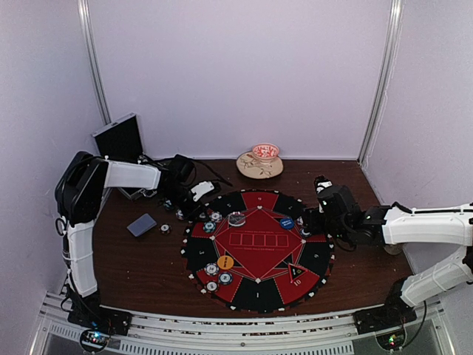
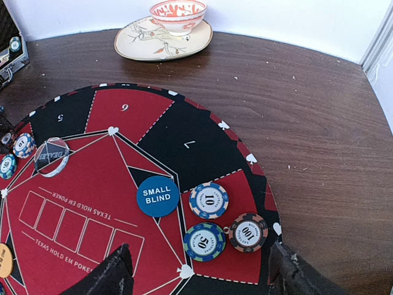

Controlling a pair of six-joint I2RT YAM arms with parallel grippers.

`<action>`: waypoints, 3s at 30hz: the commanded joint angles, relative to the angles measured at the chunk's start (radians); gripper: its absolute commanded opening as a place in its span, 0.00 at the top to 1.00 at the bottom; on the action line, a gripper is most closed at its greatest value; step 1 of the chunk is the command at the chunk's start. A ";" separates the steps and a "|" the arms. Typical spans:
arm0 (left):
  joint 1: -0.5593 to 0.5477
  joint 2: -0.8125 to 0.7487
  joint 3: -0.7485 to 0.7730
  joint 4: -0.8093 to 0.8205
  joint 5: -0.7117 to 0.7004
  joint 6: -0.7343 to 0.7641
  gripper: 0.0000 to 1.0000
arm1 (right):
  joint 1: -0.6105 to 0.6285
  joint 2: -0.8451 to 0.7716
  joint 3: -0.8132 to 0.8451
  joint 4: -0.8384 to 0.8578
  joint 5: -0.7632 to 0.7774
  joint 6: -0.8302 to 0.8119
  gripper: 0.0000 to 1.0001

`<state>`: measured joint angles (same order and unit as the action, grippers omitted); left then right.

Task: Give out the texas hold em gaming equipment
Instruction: Place the pile of poker chips at the dealer area, then pick up the face-down deck piles from the center of the board.

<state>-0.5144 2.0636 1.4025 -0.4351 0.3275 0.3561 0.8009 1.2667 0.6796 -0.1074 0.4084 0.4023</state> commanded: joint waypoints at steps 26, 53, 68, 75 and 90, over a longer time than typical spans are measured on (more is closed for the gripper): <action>-0.005 0.001 0.023 0.040 -0.014 -0.006 0.53 | 0.004 -0.012 -0.014 0.007 0.012 -0.005 0.23; 0.051 -0.466 -0.252 0.046 -0.030 0.025 0.26 | 0.008 -0.002 -0.010 0.011 -0.001 -0.004 0.21; 0.240 -0.698 -0.459 0.081 -0.018 0.050 0.02 | 0.086 -0.026 -0.002 0.005 -0.011 0.014 0.03; 0.285 -0.729 -0.527 0.090 0.027 0.083 0.02 | 0.103 -0.040 -0.004 0.014 -0.007 0.028 0.00; 0.471 -0.615 -0.481 -0.067 0.117 0.373 0.02 | 0.120 -0.002 0.012 0.013 -0.003 0.038 0.00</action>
<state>-0.0940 1.3800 0.8864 -0.4553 0.4156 0.6094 0.9127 1.2476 0.6796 -0.1001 0.3935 0.4267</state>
